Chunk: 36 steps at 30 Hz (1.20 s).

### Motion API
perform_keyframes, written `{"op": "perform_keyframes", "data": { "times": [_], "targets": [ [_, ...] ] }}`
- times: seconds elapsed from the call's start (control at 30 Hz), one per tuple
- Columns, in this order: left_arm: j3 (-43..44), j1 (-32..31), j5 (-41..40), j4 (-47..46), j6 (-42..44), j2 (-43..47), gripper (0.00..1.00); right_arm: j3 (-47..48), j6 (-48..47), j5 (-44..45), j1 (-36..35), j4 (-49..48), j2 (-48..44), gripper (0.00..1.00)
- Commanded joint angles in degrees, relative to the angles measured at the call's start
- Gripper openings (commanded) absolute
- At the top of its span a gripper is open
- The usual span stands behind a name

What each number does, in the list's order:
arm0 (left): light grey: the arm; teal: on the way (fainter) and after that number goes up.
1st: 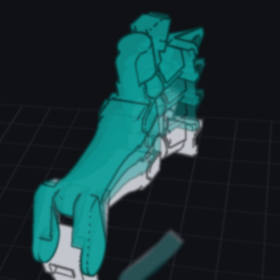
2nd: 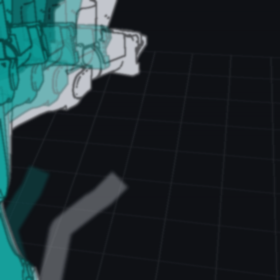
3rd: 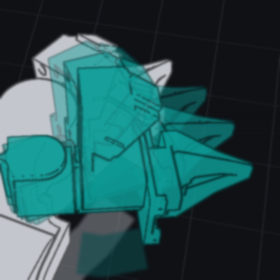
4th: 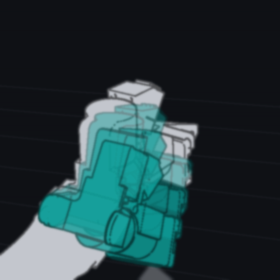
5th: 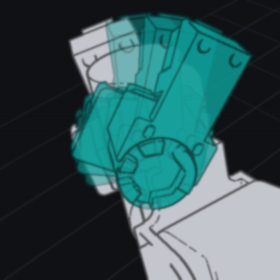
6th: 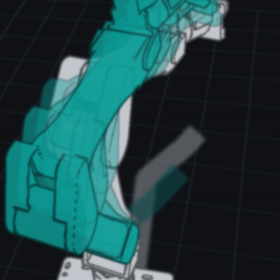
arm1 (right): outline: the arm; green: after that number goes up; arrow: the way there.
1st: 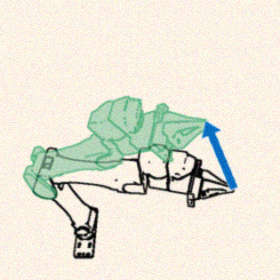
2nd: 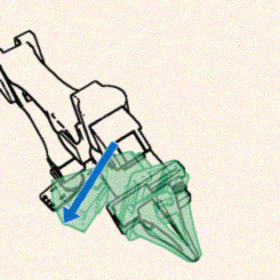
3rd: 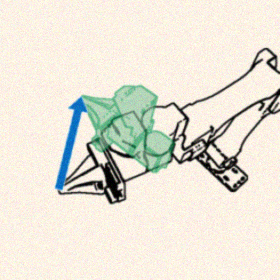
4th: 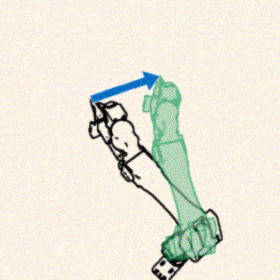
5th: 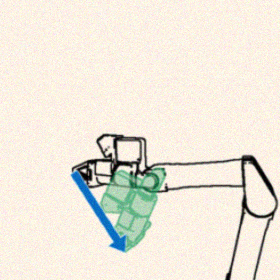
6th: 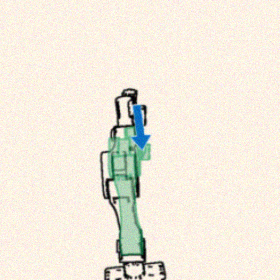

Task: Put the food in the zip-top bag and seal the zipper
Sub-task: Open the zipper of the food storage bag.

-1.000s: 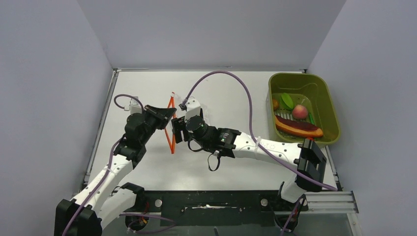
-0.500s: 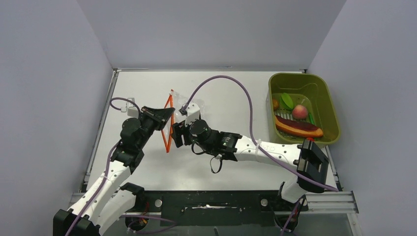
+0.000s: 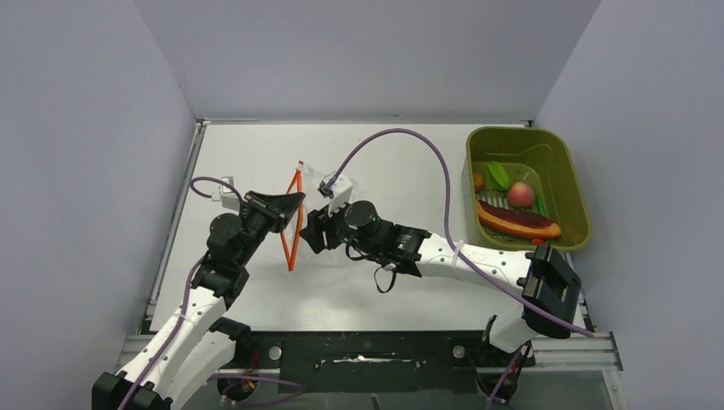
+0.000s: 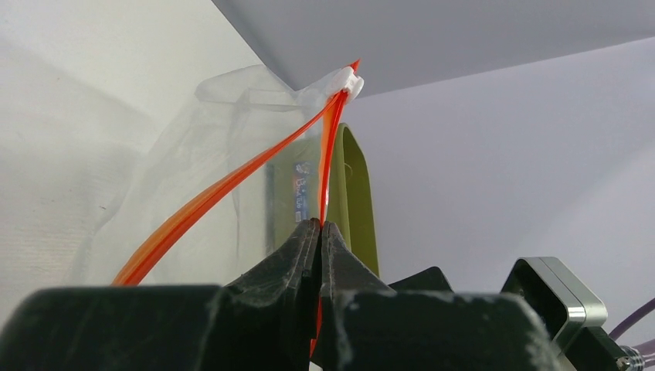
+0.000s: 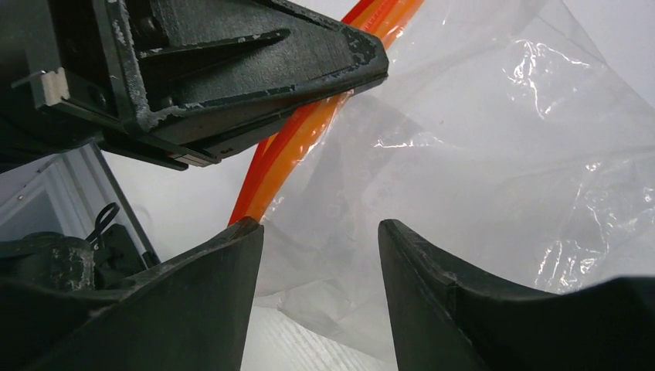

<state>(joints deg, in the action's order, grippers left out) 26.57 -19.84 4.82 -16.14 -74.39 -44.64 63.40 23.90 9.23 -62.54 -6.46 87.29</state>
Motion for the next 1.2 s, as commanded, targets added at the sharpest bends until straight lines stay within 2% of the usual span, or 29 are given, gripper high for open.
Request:
{"op": "perform_keyframes", "data": {
  "times": [0.0, 0.2, 0.27, 0.3, 0.4, 0.47, 0.53, 0.67, 0.77, 0.93, 1.17],
  "targets": [
    [-0.11, -0.29, 0.80, -3.65, -0.41, 2.19, 0.00, 0.83, -1.44, -4.37, 0.84, -5.56, -1.35, 0.54],
    [-0.63, -0.20, 0.23, -2.66, -0.10, 3.72, 0.00, 1.38, -2.38, -5.94, 1.11, -6.10, -0.18, 0.46],
    [-0.66, -0.22, 0.03, -2.32, 0.19, 4.19, 0.00, 1.38, -2.66, -5.91, 1.15, -6.27, 0.03, 0.40],
    [-0.60, -0.21, -0.05, -1.98, 0.35, 4.39, 0.00, 1.42, -2.84, -5.92, 1.17, -6.33, 0.24, 0.35],
    [-1.08, -0.20, 0.40, -2.78, -0.94, 4.64, 0.00, 1.81, -3.48, -4.06, 1.19, -5.21, 0.35, 0.11],
    [-1.45, -0.21, 0.17, -3.10, -1.63, 5.13, 0.00, 1.98, -4.54, -4.03, 1.21, -4.24, -0.01, 0.00],
    [-1.62, -0.22, -0.30, -2.56, -0.73, 5.88, 0.02, 2.01, -5.26, -4.24, 1.21, -3.10, -0.53, 0.00],
    [1.70, -0.12, -2.37, 4.80, 7.94, 6.84, 0.33, 0.25, -6.74, -6.20, 1.20, -3.47, -2.72, 0.00],
    [6.28, -0.24, -3.79, 12.10, 17.52, 6.41, 0.43, -1.56, -8.78, -6.63, 1.20, -4.31, -4.91, 0.00],
    [12.97, -0.18, -6.96, 23.76, 31.14, 5.25, 0.47, -3.74, -12.74, -7.86, 1.95, -3.96, -8.00, 0.00],
    [15.72, -0.19, -1.44, 26.25, 44.37, 1.71, 0.53, -5.14, -17.62, -11.17, 2.77, -3.31, -10.22, 0.00]
  ]
}}
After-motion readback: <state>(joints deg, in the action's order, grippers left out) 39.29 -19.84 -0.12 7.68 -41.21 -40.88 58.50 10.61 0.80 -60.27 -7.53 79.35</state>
